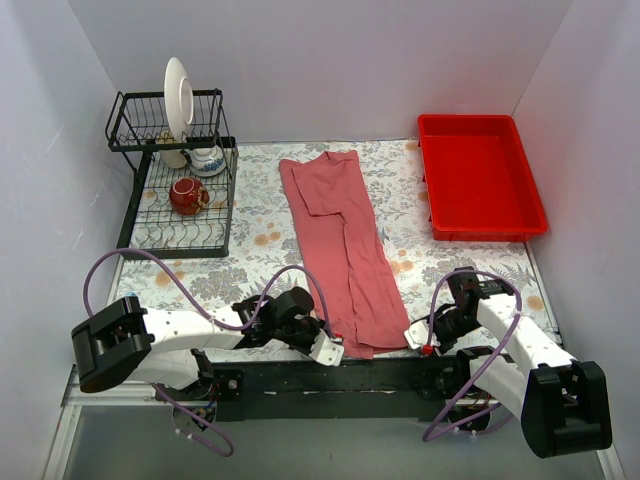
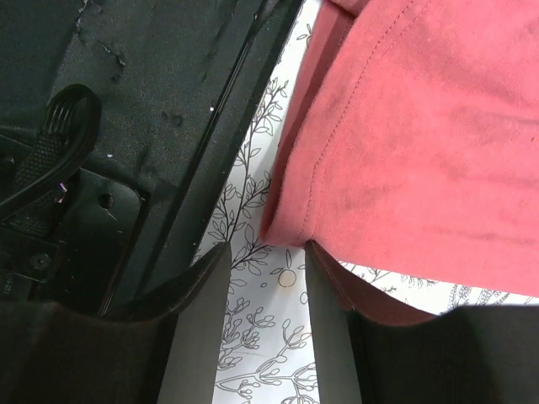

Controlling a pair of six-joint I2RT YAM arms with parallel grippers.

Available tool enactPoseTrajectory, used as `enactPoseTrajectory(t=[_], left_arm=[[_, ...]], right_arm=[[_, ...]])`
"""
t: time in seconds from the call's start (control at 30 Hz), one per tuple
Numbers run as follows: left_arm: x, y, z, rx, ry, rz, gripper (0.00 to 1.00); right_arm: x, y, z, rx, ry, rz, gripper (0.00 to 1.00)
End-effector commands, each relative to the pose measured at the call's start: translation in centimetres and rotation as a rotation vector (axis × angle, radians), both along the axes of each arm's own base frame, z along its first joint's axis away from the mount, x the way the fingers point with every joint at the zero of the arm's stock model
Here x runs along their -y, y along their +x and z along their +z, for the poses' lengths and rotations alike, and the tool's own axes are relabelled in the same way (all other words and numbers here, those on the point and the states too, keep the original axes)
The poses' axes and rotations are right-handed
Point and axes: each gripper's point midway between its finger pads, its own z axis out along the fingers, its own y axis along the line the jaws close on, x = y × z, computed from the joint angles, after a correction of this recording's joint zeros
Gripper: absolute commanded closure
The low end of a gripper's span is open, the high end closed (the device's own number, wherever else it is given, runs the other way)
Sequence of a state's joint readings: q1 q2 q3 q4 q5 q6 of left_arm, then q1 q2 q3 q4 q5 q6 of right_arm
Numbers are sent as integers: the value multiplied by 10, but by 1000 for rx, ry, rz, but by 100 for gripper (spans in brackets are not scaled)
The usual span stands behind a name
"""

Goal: Roll the t-shirts
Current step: Roll the T-shirt to the center of the board.

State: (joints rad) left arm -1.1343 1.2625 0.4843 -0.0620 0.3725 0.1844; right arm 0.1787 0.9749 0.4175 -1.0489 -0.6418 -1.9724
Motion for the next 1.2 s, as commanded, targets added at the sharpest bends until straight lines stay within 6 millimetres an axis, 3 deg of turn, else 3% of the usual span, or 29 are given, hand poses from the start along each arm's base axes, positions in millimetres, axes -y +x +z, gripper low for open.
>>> enactPoseTrajectory(t=[0.0,0.37,0.5,0.6,0.87,1.17], left_arm=[[0,1,3,-14,-1,21,100],[0,-1,-1,-32,15,18,100],[1,0,-3,-36,21,19,100],[2,1,-3,-36,21,25,100],[2,1,-4,-43,20,38,100],[-2,1,-7,-49,35,47,100]], right_arm=[[-18,10,6,358,137,458,51],[-18,40,17,426,95,397,52],[-21,42,22,442,117,390,52],[-25,39,25,449,146,404,51],[-26,15,9,459,184,512,50],[-27,17,-4,466,183,518,50]])
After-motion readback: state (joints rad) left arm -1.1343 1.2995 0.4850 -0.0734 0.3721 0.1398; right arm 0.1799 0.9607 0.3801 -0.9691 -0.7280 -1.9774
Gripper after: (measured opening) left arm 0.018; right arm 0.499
